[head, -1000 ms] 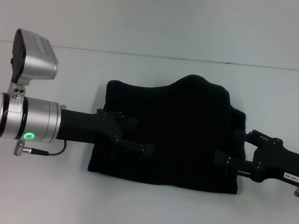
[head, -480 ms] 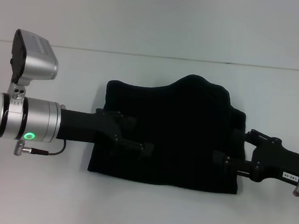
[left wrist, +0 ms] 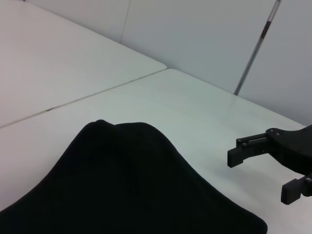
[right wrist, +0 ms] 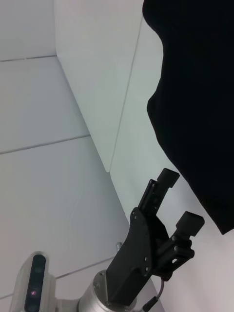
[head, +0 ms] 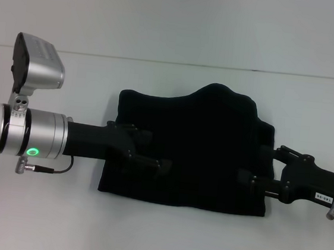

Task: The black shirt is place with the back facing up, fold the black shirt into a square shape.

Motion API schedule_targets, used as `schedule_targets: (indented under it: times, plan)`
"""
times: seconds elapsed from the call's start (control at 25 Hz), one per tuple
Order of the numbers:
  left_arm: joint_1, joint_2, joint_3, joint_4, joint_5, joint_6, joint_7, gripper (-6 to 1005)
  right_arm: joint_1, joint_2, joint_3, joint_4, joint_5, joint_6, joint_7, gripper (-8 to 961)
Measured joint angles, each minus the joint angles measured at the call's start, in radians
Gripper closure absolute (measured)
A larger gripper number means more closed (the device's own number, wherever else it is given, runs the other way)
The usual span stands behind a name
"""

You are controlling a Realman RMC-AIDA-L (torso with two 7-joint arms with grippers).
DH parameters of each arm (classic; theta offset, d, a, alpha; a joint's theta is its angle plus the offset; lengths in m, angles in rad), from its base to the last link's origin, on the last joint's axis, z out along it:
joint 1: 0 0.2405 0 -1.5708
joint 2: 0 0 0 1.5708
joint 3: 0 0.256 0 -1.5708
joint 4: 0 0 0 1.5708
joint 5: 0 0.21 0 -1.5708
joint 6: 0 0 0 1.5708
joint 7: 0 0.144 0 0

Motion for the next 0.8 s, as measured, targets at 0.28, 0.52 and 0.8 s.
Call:
schedule_targets:
  times: [0.28,0.52,0.8]
  plan:
    - [0.002,0.0,0.0,-0.003,0.0,0.003,0.0,50,0.003,0.0,0.0,0.004,0.001,0.006,0.0,8]
    - [0.002,0.0,0.0,-0.003,0.0,0.007,-0.002,50,0.003,0.0,0.0,0.004,0.002,0.006,0.0,8]
    - [0.002,0.0,0.0,-0.002,0.0,0.008,-0.005,50,0.005,0.0,0.0,0.004,0.002,0.006,0.0,8]
